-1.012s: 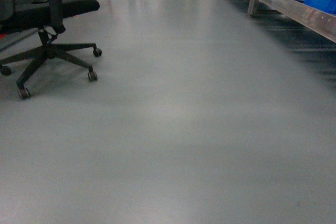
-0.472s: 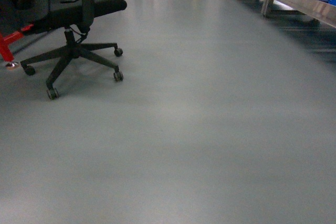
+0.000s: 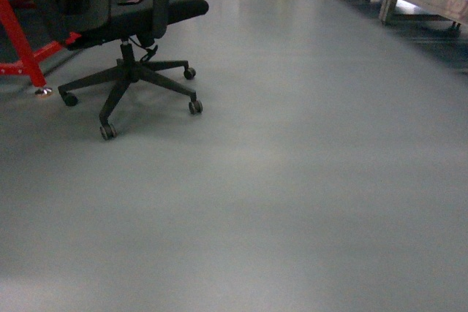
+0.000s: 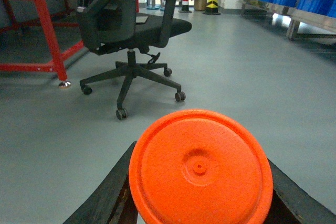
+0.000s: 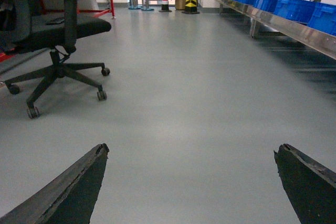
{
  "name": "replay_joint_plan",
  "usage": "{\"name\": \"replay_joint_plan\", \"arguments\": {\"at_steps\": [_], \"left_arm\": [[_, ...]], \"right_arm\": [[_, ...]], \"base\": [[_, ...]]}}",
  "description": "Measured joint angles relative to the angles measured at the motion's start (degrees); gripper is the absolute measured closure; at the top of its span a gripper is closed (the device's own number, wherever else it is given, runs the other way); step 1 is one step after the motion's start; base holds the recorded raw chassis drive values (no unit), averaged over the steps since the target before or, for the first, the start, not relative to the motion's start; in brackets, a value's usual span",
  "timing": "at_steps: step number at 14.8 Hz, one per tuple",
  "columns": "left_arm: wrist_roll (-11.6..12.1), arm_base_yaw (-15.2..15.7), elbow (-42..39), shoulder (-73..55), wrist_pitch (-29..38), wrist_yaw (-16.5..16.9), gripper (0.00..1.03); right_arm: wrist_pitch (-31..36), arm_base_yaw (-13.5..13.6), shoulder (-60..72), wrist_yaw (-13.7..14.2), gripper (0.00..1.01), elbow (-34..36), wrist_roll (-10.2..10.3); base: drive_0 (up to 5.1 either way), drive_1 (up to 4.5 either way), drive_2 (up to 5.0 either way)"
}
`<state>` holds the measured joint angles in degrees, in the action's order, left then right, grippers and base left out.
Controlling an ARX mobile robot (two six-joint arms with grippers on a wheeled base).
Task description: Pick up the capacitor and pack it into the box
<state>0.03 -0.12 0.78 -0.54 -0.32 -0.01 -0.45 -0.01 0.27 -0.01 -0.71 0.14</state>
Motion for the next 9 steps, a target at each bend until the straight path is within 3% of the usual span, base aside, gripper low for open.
{"name": "replay_joint_plan", "arguments": {"at_steps": [9], "left_arm": [[0.02,0.00,0.00,0.00,-0.04,0.02,0.58]], "right_arm": [[0.22,0.00,0.00,0.00,0.03,0.00,0.00]], "base": [[-5.0,2.43,2.4]]}}
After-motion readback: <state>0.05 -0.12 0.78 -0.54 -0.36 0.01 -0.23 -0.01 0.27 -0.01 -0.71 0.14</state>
